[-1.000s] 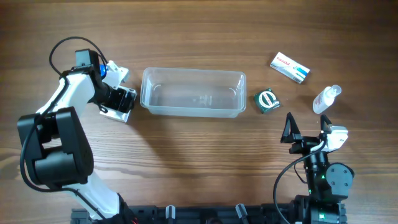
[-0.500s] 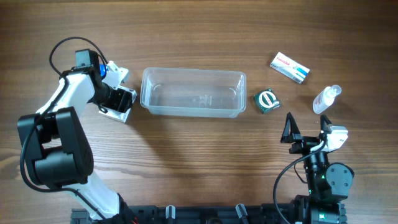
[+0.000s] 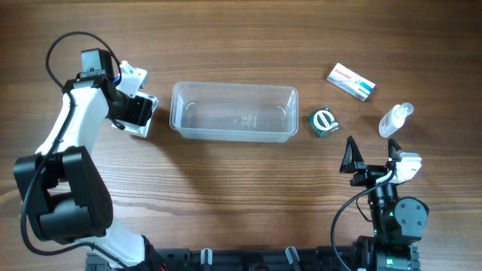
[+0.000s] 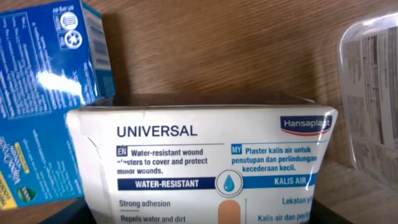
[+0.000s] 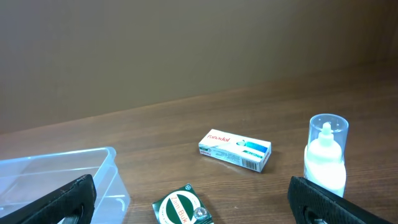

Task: Pack container
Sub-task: 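Lift the Hansaplast box and carry it over the clear container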

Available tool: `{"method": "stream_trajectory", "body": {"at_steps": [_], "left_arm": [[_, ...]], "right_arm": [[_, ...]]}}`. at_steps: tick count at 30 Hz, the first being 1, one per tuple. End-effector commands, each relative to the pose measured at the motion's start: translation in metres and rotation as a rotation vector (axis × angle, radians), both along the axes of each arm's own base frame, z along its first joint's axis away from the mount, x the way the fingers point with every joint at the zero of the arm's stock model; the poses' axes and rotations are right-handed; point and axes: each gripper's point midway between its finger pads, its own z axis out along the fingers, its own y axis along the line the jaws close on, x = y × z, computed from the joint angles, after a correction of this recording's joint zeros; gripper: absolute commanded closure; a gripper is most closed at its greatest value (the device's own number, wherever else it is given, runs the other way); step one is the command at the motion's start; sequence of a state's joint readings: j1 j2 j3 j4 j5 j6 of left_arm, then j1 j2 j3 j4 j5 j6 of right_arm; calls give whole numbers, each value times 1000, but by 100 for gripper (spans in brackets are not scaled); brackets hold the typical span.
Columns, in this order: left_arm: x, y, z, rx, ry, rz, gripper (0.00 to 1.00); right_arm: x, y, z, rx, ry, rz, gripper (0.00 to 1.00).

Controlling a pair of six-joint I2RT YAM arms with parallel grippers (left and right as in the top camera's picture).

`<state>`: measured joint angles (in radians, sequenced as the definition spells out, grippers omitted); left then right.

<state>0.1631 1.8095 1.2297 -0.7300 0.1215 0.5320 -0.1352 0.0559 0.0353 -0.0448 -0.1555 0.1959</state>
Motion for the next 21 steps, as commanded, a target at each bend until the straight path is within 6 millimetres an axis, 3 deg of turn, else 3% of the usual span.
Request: {"method": "stream_trajectory", "body": {"at_steps": [1,6,9,12,15,21], "left_arm": [[9,-3,31,12,-77,34,27],[29,-21,89,-27,-215,110,28],[35,-48,136,-76,-290,135,29],[35,-74,161,-122,-334,141,28],[28,-103,168,-168,-333,137,29],[6,-148,150,-223,-210,163,30]], "right_arm": [[0,0,-2,-10,3,-2,0],[0,0,-2,-10,3,-2,0],[0,0,-2,-10,3,-2,0],[0,0,-2,-10,3,-2,0],[0,0,-2,-10,3,-2,0],[0,0,-2,-10,3,-2,0]]}}
